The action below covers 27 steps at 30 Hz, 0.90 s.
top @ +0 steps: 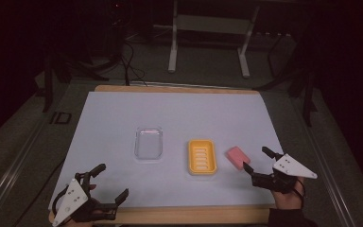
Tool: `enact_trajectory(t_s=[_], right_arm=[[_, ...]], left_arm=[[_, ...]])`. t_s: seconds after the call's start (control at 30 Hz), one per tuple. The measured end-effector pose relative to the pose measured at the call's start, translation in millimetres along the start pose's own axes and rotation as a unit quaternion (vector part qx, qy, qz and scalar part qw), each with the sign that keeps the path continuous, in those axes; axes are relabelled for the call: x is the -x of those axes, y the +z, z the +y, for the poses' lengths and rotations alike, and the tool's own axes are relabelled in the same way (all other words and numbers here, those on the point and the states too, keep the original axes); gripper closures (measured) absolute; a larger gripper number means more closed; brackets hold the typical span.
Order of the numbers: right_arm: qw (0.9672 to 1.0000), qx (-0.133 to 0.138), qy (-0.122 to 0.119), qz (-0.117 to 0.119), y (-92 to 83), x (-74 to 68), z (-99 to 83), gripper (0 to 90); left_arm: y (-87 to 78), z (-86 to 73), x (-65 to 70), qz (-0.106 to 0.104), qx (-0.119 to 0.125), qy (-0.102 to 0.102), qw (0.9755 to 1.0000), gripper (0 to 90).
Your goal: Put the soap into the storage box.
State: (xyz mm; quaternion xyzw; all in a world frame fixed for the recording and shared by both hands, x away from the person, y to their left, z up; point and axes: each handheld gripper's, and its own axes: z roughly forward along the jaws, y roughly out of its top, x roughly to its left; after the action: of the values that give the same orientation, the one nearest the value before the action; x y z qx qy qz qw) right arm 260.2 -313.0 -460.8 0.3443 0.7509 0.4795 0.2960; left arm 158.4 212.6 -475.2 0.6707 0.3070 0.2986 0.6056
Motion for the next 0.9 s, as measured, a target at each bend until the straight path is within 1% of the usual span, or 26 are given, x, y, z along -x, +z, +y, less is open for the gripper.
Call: enact_trajectory(t_s=[0.07,0.1,0.17,0.2,0.27,0.3,0.33,0.37,0.4,0.47,0.53,0.6,0.7,0.77,0.87,0.9], right_arm=[[0.9993,-0.028,0.025,-0.006,3.0,3.9,-1.2,12.5],[0.9983,-0.045,0.035,-0.012,4.7,5.6,-1.8,12.5],[0.9962,-0.069,0.050,-0.016,7.4,9.3,-3.9,11.4],[0.9948,-0.082,0.057,-0.022,8.7,11.0,-4.6,11.4],[0.9914,-0.107,0.074,-0.017,10.6,14.9,-5.8,11.3],[0.9894,-0.119,0.080,-0.020,11.1,16.4,-6.1,11.3],[0.9872,-0.133,0.087,-0.015,11.8,18.1,-6.5,11.3],[0.9857,-0.143,0.089,-0.006,12.3,19.6,-7.3,11.3],[0.9839,-0.155,0.088,-0.002,12.8,20.6,-8.4,11.3],[0.9796,-0.181,0.086,0.012,14.1,22.3,-11.1,11.3],[0.9742,-0.208,0.084,0.026,15.3,22.9,-13.2,11.3],[0.9707,-0.226,0.076,0.034,16.3,23.3,-15.0,11.3],[0.9601,-0.262,0.079,0.059,18.9,23.6,-18.3,11.3],[0.9540,-0.283,0.079,0.059,20.9,23.4,-20.7,11.5],[0.9461,-0.310,0.072,0.059,24.5,22.3,-22.2,11.7],[0.9427,-0.320,0.071,0.061,25.6,21.9,-22.6,13.4]], left_arm=[[0.2,0.0,0.4,0.000,-0.002,0.004,1.0000,0.3],[0.4,-0.1,0.7,0.000,-0.004,0.004,1.0000,0.3],[0.9,-0.2,0.8,-0.001,-0.006,0.004,1.0000,0.3],[1.0,-0.2,1.0,0.000,-0.009,0.005,0.9999,0.3],[1.4,-0.3,1.3,-0.001,-0.010,0.008,0.9999,0.3],[1.6,-0.4,1.4,0.000,-0.011,0.008,0.9999,0.3],[1.8,-0.5,1.6,0.002,-0.013,0.010,0.9999,0.3],[2.2,-0.6,1.9,0.002,-0.015,0.010,0.9998,0.3],[2.4,-0.7,2.1,0.001,-0.015,0.011,0.9998,0.3],[2.7,-0.9,2.4,0.000,-0.017,0.012,0.9998,0.3],[3.0,-1.1,2.7,0.001,-0.019,0.014,0.9997,0.3],[3.3,-1.2,3.0,0.000,-0.021,0.014,0.9997,0.3],[3.8,-1.4,3.2,0.000,-0.022,0.015,0.9996,0.3],[4.1,-1.4,3.6,0.001,-0.024,0.017,0.9996,0.3],[4.9,-1.9,3.9,-0.003,-0.026,0.015,0.9995,0.3],[5.3,-2.2,3.7,-0.005,-0.031,0.014,0.9994,0.3]])
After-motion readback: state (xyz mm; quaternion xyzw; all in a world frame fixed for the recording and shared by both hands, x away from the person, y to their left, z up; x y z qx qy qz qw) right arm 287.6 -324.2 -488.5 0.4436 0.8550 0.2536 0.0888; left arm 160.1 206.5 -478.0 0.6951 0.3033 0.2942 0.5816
